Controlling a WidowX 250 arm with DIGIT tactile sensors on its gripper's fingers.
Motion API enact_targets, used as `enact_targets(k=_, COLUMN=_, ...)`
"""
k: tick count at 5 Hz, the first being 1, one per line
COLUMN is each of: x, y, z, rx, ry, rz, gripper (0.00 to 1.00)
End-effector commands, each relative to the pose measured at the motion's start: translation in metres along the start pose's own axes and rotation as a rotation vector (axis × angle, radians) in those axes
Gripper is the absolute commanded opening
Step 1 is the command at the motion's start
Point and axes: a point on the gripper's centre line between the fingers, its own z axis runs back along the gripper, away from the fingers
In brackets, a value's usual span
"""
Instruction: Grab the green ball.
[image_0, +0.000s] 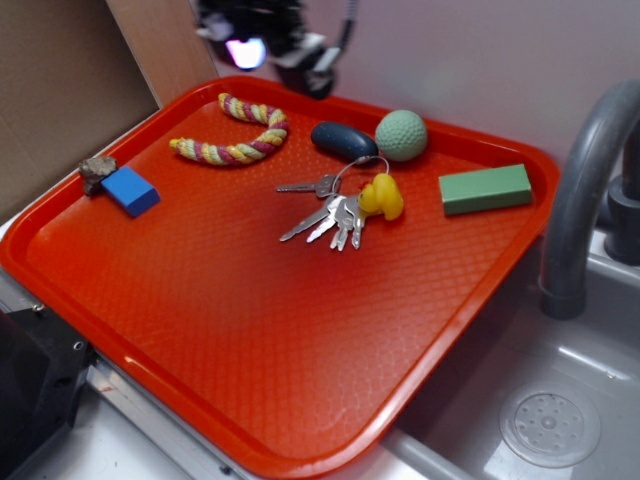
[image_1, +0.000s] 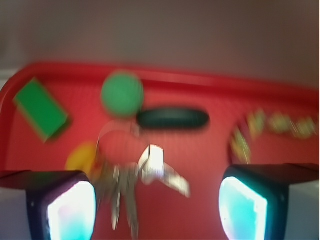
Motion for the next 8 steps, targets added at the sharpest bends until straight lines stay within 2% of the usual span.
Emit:
enact_targets(k=1, x=0.065, y=-0.023, z=-0.035, rx=-0.071, ry=-0.096, rz=0.033, gripper=1.0)
enact_targets(k=2, x=0.069, y=-0.038, z=-0.052, rx=-0.162, ry=-0.063, rz=0.028, gripper=1.0)
enact_targets(k=3, x=0.061, y=-0.053, z=-0.056, rx=-0.155, ry=-0.052, rz=-0.019, gripper=1.0)
enact_targets(k=4, x=0.061, y=-0.057, z=-0.057, rx=-0.148, ry=-0.071, rz=-0.073, gripper=0.55)
enact_targets(k=5, x=0.058, y=-0.059, z=-0.057, rx=-0.086, ry=-0.085, rz=-0.081, gripper=0.0)
enact_targets(k=6, x=0.057, y=-0.058, z=-0.056, rx=-0.095, ry=-0.089, rz=-0.082, gripper=0.0)
enact_targets(k=7, x=0.053, y=-0.057, z=-0.055, rx=-0.08, ry=-0.091, rz=-0.093, gripper=0.0)
enact_targets(k=8, x=0.039, y=-0.047, z=-0.035, rx=-0.062, ry=-0.084, rz=-0.09, gripper=0.0)
